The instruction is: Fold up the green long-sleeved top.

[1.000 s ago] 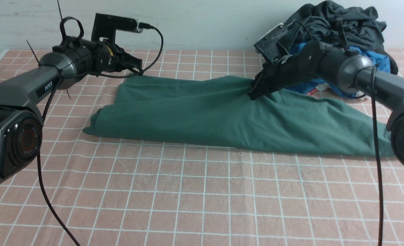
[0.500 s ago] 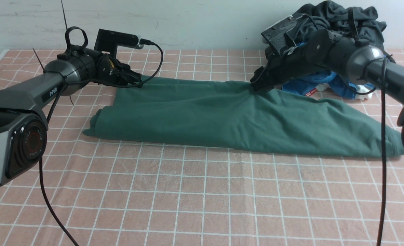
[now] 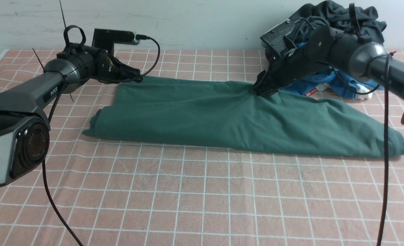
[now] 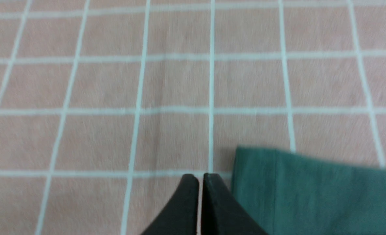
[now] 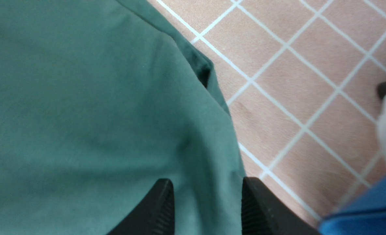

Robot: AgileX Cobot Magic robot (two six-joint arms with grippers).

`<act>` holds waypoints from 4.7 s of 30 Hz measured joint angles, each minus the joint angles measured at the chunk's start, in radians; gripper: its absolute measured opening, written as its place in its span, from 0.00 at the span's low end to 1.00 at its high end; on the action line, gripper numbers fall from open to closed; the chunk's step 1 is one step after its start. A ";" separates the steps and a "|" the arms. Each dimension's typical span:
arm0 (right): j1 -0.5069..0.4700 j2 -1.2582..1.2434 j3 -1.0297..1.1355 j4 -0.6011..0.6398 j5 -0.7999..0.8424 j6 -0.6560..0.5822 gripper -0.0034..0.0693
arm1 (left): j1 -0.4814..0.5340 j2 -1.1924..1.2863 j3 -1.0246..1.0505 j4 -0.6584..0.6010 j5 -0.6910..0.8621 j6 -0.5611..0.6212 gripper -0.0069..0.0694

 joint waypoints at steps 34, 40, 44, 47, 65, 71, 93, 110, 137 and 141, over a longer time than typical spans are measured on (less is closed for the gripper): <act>-0.472 -0.202 0.489 -0.066 0.244 0.545 0.66 | 0.025 -0.886 0.311 -0.439 0.853 0.521 0.10; -0.437 -0.208 0.468 -0.109 0.261 0.492 0.31 | 0.029 -1.181 0.680 -0.424 0.728 0.528 0.10; -0.442 -0.255 0.375 -0.248 0.349 0.494 0.13 | 0.050 -1.348 0.910 -0.371 0.690 0.469 0.10; -0.466 -0.307 0.253 -0.412 0.426 0.560 0.13 | 0.074 -1.455 1.103 -0.337 0.682 0.411 0.10; 0.057 -0.284 0.010 -0.059 0.365 0.584 0.13 | 0.089 -1.536 1.619 -0.493 0.335 0.365 0.10; 0.260 -0.106 0.010 -0.040 0.127 0.584 0.19 | 0.089 -1.536 1.619 -0.510 0.338 0.368 0.10; 0.291 -0.014 -0.095 -0.138 0.251 0.596 0.18 | -0.033 -1.976 1.711 -0.508 0.195 0.502 0.10; 0.365 -0.274 -0.312 -0.328 0.455 0.588 0.03 | -0.058 -2.396 1.886 -0.508 -0.047 0.589 0.10; 0.359 -1.891 1.784 -0.856 -0.862 1.305 0.03 | -0.061 -2.427 1.898 -0.509 -0.064 0.584 0.10; 0.359 -2.040 1.985 -0.874 -0.962 1.402 0.03 | -0.061 -2.427 1.898 -0.509 -0.064 0.584 0.10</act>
